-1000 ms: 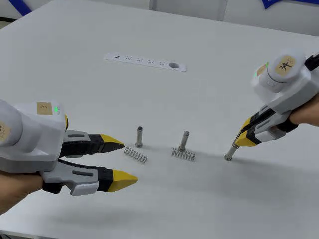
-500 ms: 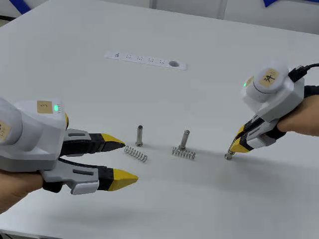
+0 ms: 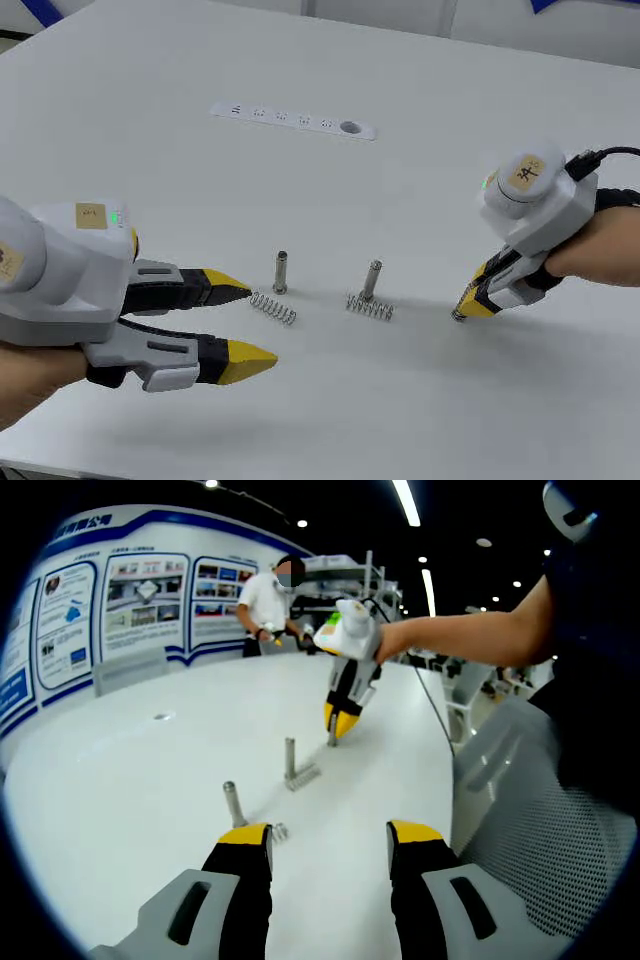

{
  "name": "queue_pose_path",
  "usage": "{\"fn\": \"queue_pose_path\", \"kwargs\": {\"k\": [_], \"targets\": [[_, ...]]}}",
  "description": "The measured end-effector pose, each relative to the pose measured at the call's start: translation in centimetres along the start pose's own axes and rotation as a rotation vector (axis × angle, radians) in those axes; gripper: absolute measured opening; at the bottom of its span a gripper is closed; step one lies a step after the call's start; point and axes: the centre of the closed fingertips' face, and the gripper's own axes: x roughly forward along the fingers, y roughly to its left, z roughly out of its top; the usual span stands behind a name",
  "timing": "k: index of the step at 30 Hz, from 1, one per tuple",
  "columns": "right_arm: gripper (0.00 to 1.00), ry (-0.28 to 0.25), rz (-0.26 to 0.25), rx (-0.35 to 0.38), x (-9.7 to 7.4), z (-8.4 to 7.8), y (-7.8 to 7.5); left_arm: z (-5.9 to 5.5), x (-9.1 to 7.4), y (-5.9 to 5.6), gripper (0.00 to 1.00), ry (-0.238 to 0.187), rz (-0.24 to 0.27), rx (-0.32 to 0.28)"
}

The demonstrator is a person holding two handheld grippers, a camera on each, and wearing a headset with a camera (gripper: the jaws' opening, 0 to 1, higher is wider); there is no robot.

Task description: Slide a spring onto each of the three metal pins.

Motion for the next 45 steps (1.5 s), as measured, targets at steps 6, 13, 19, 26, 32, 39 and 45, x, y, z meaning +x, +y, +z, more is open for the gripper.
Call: {"fn": "queue_pose_path", "kwargs": {"k": [6, 13, 19, 26, 32, 39, 45], "targets": [[0.13, -0.001, 0.002, 0.001, 0.1, 0.0, 0.0, 0.0, 0.0, 0.0, 0.47, -0.001, 0.0, 0.0], [0.18, -0.014, -0.014, 0.0, -0.2, 0.1, -0.3, 0.1, 0.0, 0.0, 0.47, -0.003, 0.001, 0.003], [0.22, -0.038, -0.028, -0.006, -0.9, 0.6, -0.1, 0.1, 0.0, -0.1, 0.47, -0.001, -0.002, 0.005], [0.25, -0.068, -0.051, -0.029, -2.2, 1.6, 0.0, 0.2, 0.0, -0.1, 0.47, -0.001, -0.006, 0.009], [0.26, -0.085, -0.073, -0.062, -3.2, 2.6, 0.3, 0.3, 0.0, -0.1, 0.47, -0.001, -0.008, 0.012], [0.25, -0.132, -0.073, -0.092, -4.1, 4.5, 1.2, 0.3, 0.0, -0.2, 0.47, -0.003, -0.009, 0.015], [0.25, -0.154, -0.059, -0.104, -3.6, 5.6, 2.1, 0.4, -0.1, -0.1, 0.47, -0.008, -0.005, 0.016]]}}
